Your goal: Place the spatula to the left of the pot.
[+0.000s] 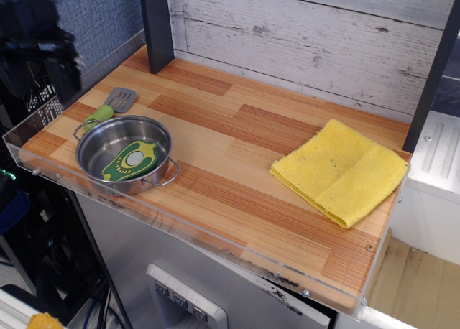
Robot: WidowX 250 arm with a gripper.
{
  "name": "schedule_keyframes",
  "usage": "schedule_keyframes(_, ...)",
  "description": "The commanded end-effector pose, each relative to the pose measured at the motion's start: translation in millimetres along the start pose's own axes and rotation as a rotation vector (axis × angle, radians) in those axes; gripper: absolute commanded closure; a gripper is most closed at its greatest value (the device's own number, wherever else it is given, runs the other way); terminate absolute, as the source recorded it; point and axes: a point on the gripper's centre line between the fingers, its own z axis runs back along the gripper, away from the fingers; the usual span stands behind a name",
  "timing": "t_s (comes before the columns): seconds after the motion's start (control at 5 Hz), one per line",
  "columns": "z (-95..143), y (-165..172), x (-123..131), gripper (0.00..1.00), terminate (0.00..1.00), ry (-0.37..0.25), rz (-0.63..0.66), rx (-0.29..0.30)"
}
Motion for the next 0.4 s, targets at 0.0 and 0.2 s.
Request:
schedule_keyframes(0.0, 13.6, 13.9, 21.3, 0.0, 0.0, -0.062, 0.03, 0.064)
schedule_keyframes(0.2, 9.1, 12.4, 36.2, 0.0, 0.0, -0.072, 0.042, 0.067)
